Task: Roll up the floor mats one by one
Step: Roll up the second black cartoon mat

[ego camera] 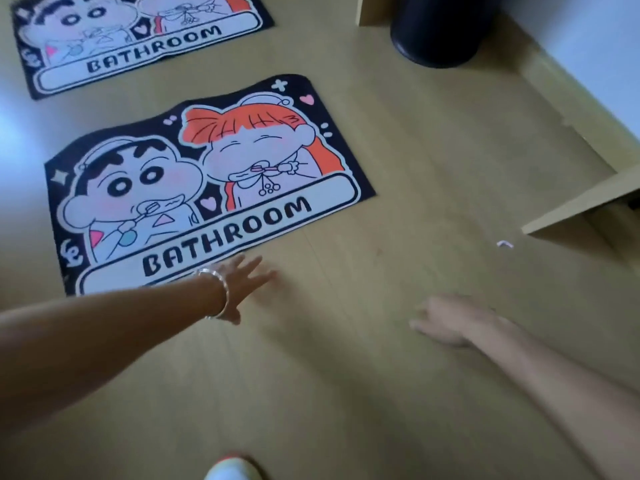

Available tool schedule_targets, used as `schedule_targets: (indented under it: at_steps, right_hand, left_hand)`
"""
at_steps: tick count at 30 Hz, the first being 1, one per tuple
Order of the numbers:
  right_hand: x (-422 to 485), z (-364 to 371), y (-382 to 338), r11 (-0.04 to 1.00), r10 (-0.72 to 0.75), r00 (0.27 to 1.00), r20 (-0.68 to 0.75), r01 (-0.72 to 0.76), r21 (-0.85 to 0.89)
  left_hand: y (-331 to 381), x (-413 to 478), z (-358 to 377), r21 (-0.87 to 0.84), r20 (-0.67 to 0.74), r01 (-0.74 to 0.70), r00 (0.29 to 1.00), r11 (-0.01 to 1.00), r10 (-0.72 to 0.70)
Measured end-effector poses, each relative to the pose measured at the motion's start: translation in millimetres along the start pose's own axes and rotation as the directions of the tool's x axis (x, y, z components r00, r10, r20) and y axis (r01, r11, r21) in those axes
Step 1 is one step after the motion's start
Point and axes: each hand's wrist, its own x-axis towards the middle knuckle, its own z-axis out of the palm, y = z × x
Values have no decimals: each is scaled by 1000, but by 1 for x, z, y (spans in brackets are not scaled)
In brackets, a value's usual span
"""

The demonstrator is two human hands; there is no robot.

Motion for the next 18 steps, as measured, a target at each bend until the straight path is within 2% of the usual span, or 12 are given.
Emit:
schedule_targets:
  at_steps: [4, 8, 12, 18]
  right_hand:
    - [0, -69, -55, 984, -105, 985, -135, 122, 126]
    - [2, -112, -113, 983, -159, 986, -59, 163, 87]
    - [4, -151, -159, 970, -234, 969, -74, 237, 45]
    - [12, -166, -178, 908, -364, 915, -176, 390, 151]
  left_hand:
    - [-11, 13, 62, -275, -56, 48, 996, 960, -66]
    - [-15, 12, 79, -495, -64, 43, 994, 868, -86]
    - [-14, 14, 78, -519, -112, 18, 990, 855, -89]
    - [-14, 10, 71, -427, -124, 2, 990, 904, -60]
